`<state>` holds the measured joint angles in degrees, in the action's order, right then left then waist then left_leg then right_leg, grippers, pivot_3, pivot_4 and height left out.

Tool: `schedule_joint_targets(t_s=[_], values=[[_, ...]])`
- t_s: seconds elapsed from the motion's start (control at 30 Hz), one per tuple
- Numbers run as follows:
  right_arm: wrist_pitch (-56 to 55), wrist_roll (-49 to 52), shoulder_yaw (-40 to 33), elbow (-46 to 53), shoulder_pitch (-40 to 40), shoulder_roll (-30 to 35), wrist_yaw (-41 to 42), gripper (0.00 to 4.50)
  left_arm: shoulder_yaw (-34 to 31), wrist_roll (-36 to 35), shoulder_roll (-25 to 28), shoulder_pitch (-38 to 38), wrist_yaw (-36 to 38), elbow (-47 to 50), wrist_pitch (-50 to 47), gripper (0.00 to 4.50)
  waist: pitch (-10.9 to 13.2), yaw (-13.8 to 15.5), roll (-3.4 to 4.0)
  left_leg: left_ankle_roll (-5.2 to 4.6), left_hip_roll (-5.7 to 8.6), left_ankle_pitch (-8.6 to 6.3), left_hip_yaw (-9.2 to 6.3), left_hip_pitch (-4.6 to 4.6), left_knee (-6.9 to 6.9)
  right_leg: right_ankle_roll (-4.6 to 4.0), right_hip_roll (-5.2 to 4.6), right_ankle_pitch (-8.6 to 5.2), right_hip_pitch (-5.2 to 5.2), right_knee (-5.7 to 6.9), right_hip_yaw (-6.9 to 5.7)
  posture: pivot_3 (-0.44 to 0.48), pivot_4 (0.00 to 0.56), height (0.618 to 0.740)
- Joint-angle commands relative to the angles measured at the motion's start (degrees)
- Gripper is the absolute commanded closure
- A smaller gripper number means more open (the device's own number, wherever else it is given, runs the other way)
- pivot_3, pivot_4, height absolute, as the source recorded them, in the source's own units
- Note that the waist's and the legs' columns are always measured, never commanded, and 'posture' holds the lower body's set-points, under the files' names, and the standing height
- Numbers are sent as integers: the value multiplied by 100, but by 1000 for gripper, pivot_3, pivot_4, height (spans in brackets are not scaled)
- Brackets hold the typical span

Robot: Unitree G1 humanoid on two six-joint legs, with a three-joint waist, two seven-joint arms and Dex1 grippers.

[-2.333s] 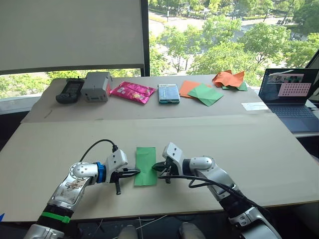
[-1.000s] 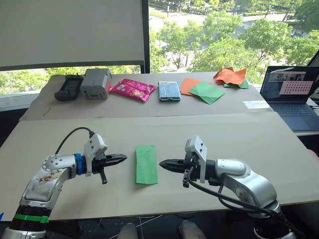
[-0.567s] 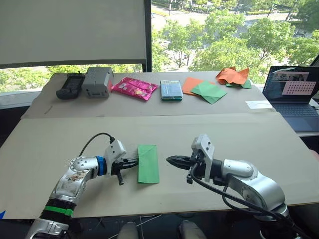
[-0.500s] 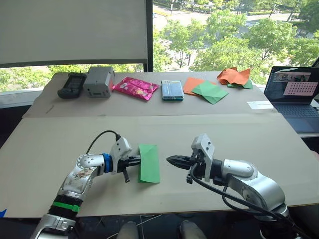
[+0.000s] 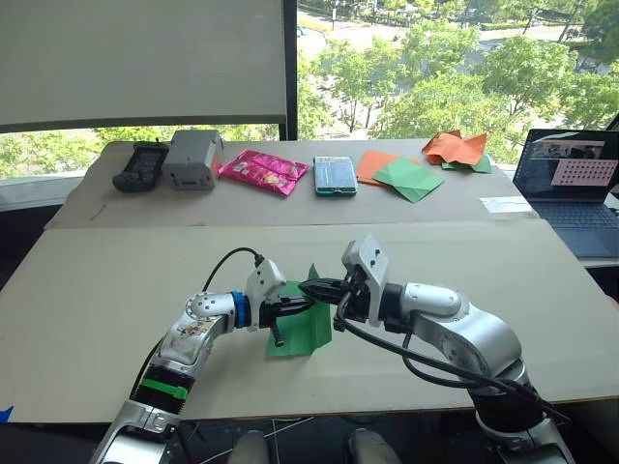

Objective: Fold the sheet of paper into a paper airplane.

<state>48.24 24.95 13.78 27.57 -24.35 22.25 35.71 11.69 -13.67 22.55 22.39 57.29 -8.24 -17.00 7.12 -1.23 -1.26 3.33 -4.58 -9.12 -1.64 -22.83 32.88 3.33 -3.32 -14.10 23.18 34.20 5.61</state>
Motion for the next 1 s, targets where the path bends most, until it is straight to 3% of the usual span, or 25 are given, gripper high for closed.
schedule_joint_targets(t_s=[0.03,0.27,0.57,0.63,1.0], values=[[-52,-250,119,-177,-122,10,-192,4468,70,64,-83,186,0,1,186,4500,0,21,1,-1,0,1,0,-1,1,0,0,0,-1,0,1,0,150,721],[-173,-895,530,-684,41,270,-351,4468,-97,5,218,-146,-5,344,80,4500,-3,7,4,-25,0,16,0,0,0,0,0,0,-2,5,1,0,150,721],[-327,-1265,494,-986,498,414,-416,4468,-507,-24,873,-958,-109,614,13,4500,-3,-6,6,-24,0,15,0,7,-4,-1,0,0,7,20,4,0,150,721],[-348,-1325,473,-1080,630,416,-447,4468,-542,-2,899,-1082,-152,616,31,4500,-3,15,5,15,0,-10,0,11,-3,-1,-2,0,3,13,3,0,150,721],[-238,-1500,511,-1441,928,383,-624,4468,-306,147,806,-1211,-322,666,65,4500,-62,40,6,18,0,-11,1,15,3,-1,-5,0,-7,0,2,0,150,721]])
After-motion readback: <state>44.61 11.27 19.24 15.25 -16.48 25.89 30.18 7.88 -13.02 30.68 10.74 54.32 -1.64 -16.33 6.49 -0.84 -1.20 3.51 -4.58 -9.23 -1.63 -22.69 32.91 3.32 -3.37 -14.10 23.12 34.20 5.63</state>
